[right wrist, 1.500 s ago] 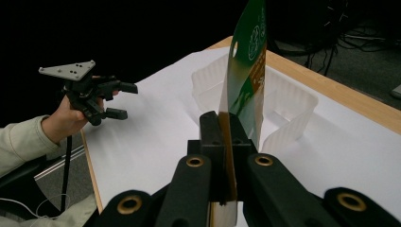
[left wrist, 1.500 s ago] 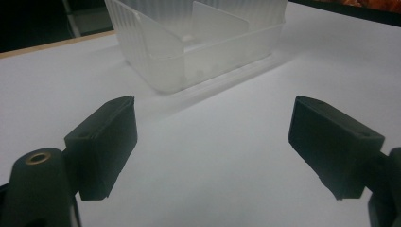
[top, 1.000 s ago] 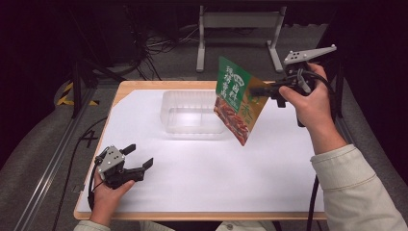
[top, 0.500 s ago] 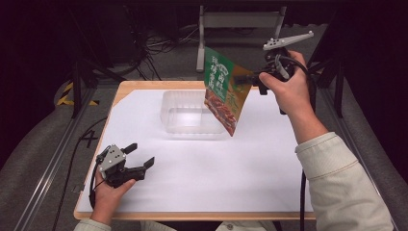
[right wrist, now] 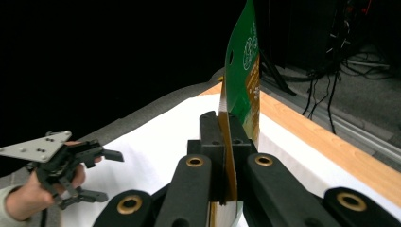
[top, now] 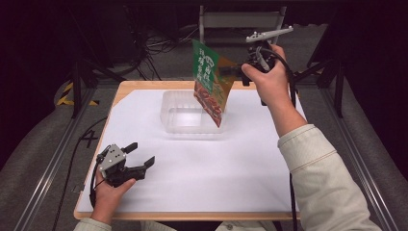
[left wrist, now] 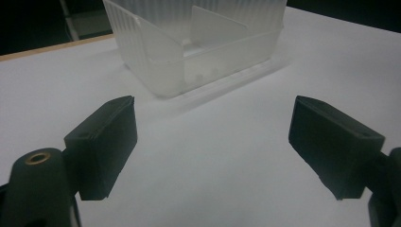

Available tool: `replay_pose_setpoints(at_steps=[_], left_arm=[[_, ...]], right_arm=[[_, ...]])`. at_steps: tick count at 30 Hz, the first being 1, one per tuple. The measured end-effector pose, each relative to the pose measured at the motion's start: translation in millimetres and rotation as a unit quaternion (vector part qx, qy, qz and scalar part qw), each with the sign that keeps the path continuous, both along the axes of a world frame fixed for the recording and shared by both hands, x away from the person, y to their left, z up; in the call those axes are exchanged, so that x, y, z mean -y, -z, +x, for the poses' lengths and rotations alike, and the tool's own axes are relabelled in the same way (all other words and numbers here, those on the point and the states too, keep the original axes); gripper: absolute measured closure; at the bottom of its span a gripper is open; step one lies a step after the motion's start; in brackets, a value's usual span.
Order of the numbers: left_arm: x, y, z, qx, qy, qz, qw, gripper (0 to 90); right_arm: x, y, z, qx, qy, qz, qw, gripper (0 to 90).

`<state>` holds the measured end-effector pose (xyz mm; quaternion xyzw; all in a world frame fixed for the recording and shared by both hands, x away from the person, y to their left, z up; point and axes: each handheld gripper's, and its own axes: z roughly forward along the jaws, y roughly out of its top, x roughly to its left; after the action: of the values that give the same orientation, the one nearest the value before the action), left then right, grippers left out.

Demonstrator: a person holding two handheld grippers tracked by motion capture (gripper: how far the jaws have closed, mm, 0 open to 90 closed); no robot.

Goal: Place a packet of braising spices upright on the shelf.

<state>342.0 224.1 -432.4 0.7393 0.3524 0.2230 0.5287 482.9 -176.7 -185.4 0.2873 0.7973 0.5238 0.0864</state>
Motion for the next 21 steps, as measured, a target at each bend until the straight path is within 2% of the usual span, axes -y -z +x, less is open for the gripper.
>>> replay_pose_setpoints(at_steps=[4, 6, 9, 16, 21], left_arm=[[-0.7, -0.1, 0.1, 0.002, 0.000, 0.001, 1.0000, 16.9], [-0.9, -0.3, 0.0, 0.002, 0.000, 0.001, 1.0000, 16.9], [-0.7, -0.1, 0.1, 0.002, 0.001, 0.000, 1.0000, 16.9], [-1.8, -0.5, 0.2, 0.001, 0.001, -0.003, 1.0000, 16.9], [-1.9, 0.0, 0.6, 0.000, 0.003, -0.002, 1.0000, 16.9]], right_arm=[[-4.6, 1.8, 2.2, 0.010, -0.001, -0.004, 0.9999, 90.0], [-14.1, 5.0, 7.7, 0.019, 0.000, 0.003, 0.9998, 90.0], [-22.0, 7.4, 13.3, 0.015, -0.001, 0.010, 0.9998, 90.0], [-38.3, 14.9, 24.2, 0.009, -0.002, 0.007, 0.9999, 90.0], [-45.2, 18.3, 28.1, 0.013, 0.004, 0.006, 0.9999, 90.0]])
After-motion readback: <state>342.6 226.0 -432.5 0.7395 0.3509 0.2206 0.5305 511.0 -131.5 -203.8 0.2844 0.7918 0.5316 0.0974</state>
